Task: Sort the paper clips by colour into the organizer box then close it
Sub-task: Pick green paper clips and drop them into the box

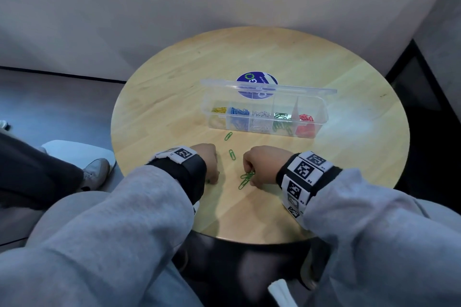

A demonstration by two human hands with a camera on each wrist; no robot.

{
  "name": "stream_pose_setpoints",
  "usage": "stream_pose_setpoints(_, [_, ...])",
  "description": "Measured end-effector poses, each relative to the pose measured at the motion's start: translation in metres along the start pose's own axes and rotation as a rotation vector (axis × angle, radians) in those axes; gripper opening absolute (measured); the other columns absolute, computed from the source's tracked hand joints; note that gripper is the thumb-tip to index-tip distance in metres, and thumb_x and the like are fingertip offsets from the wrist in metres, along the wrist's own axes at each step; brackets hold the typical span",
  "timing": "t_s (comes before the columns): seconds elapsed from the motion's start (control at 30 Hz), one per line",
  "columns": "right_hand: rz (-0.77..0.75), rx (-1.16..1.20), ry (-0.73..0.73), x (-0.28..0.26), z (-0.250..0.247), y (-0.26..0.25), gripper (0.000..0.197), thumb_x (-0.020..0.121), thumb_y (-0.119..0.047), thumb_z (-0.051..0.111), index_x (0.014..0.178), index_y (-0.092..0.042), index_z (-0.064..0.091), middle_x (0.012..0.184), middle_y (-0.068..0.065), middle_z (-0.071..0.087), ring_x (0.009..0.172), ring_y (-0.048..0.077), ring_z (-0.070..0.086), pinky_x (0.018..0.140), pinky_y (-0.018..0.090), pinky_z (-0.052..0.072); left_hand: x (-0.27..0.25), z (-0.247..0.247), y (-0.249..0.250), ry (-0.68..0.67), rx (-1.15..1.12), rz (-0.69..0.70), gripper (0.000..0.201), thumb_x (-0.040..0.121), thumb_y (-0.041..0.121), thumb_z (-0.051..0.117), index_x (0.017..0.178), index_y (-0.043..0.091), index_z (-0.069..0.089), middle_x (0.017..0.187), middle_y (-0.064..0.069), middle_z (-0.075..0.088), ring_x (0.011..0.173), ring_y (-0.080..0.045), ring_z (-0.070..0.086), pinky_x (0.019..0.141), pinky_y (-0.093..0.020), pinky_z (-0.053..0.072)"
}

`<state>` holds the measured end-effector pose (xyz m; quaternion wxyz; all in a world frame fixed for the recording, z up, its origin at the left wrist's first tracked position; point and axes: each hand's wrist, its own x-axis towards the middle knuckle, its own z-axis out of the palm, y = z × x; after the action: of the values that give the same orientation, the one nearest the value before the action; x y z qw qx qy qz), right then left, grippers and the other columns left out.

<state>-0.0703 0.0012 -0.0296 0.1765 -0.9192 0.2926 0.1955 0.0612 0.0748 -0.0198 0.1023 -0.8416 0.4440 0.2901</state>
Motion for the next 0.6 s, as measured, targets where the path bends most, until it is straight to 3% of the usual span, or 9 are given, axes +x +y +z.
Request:
stream_pose_setpoints(0.13, [0.001, -0.019, -0.004, -0.002, 0.001, -0.002, 0.017, 0.085, -0.016, 0.059, 0.100, -0.011, 0.064, 0.105, 0.006, 0.065, 0.094, 0.024, 0.059, 0.074, 0.030, 0.047, -0.001, 0.002, 0.003, -0.030, 0.010, 0.022, 0.018, 0.075, 0.008, 0.063, 0.087, 0.020, 0.057, 0.085, -0.001, 0.055, 0.074, -0.022, 0.047, 0.066, -0.024, 0.038])
stream_pose_setpoints(0.27, [0.023, -0.016, -0.016, -0.005, 0.000, -0.003, 0.020, 0.085, -0.014, 0.054, 0.101, -0.013, 0.065, 0.105, 0.005, 0.065, 0.094, 0.022, 0.059, 0.074, 0.029, 0.046, -0.004, 0.001, 0.004, -0.037, -0.037, 0.017, 0.029, 0.074, 0.005, 0.062, 0.101, 0.010, 0.070, 0.085, -0.002, 0.061, 0.075, -0.022, 0.054, 0.067, -0.024, 0.043])
stream_pose_setpoints(0.33, [0.030, -0.013, -0.017, -0.006, -0.001, -0.001, 0.019, 0.085, -0.014, 0.056, 0.101, -0.013, 0.066, 0.104, 0.005, 0.065, 0.093, 0.022, 0.059, 0.075, 0.029, 0.048, -0.004, 0.000, 0.003, -0.046, -0.095, 0.019, 0.024, 0.074, 0.004, 0.063, 0.095, 0.012, 0.071, 0.083, -0.002, 0.062, 0.075, -0.021, 0.057, 0.068, -0.025, 0.046])
stream_pose_setpoints(0.4, [0.030, -0.025, -0.024, -0.006, -0.002, 0.000, 0.020, 0.083, -0.012, 0.057, 0.100, -0.012, 0.067, 0.104, 0.005, 0.066, 0.093, 0.022, 0.060, 0.077, 0.030, 0.050, -0.001, 0.000, 0.000, -0.070, -0.246, 0.013, 0.015, 0.076, 0.003, 0.064, 0.079, 0.017, 0.067, 0.077, -0.001, 0.063, 0.075, -0.019, 0.060, 0.074, -0.028, 0.054])
stream_pose_setpoints(0.47, [0.032, -0.040, -0.025, -0.007, -0.002, 0.002, 0.020, 0.081, -0.010, 0.059, 0.099, -0.011, 0.068, 0.103, 0.006, 0.067, 0.094, 0.022, 0.062, 0.078, 0.031, 0.052, 0.000, -0.003, -0.004, -0.105, -0.475, -0.003, 0.020, 0.079, 0.000, 0.064, 0.071, 0.018, 0.064, 0.072, -0.001, 0.061, 0.072, -0.017, 0.061, 0.077, -0.029, 0.057])
stream_pose_setpoints(0.6, [0.046, 0.099, -0.006, -0.011, -0.011, 0.012, 0.009, 0.078, -0.008, 0.062, 0.085, -0.012, 0.066, 0.090, 0.000, 0.067, 0.083, 0.017, 0.060, 0.064, 0.025, 0.049, -0.002, -0.015, -0.011, -0.184, -0.940, 0.006, 0.022, 0.084, -0.011, 0.059, 0.073, 0.008, 0.062, 0.064, -0.004, 0.057, 0.062, -0.012, 0.052, 0.051, -0.016, 0.055])
